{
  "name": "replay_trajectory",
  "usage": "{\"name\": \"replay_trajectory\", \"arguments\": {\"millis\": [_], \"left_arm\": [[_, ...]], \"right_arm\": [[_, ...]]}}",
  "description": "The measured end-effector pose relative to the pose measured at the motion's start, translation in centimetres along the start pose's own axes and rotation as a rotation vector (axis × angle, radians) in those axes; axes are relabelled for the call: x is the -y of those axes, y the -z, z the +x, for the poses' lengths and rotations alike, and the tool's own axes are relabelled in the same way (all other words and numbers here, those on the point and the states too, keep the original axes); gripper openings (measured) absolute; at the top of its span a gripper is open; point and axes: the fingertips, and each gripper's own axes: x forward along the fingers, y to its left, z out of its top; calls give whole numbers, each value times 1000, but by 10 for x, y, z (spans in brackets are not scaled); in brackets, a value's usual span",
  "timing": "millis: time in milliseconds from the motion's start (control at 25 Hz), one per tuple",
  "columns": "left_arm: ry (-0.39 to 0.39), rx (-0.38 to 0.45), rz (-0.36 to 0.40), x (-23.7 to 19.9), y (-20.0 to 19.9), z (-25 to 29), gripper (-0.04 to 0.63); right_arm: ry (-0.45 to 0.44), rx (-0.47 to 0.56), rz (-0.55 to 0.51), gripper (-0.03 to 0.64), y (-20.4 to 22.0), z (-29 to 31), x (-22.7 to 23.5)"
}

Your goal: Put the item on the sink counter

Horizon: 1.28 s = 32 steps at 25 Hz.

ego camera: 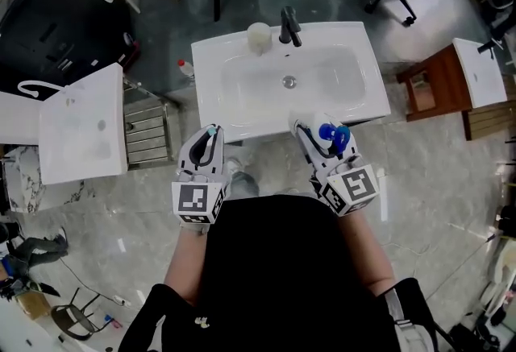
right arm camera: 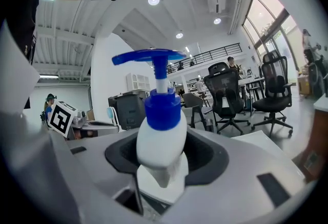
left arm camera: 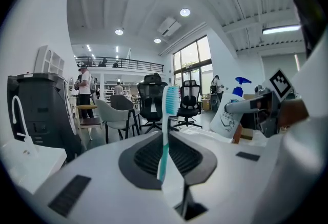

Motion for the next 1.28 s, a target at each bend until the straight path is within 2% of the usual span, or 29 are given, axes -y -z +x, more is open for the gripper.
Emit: {"name": "replay_trajectory", "arguments": {"millis": [520,800,1280], "left_arm": [[35,-17,-33,-126,13,4,46],[34,-34,-52,-176,28,-6,46],[-68,-64,-112,-221,47,-24,46]], "right_arm": [[26,-18,17,215,0,119,-57],[24,-61,-3,215,13,166,-87],[-41,-158,-19,215,36,218,-102]]}}
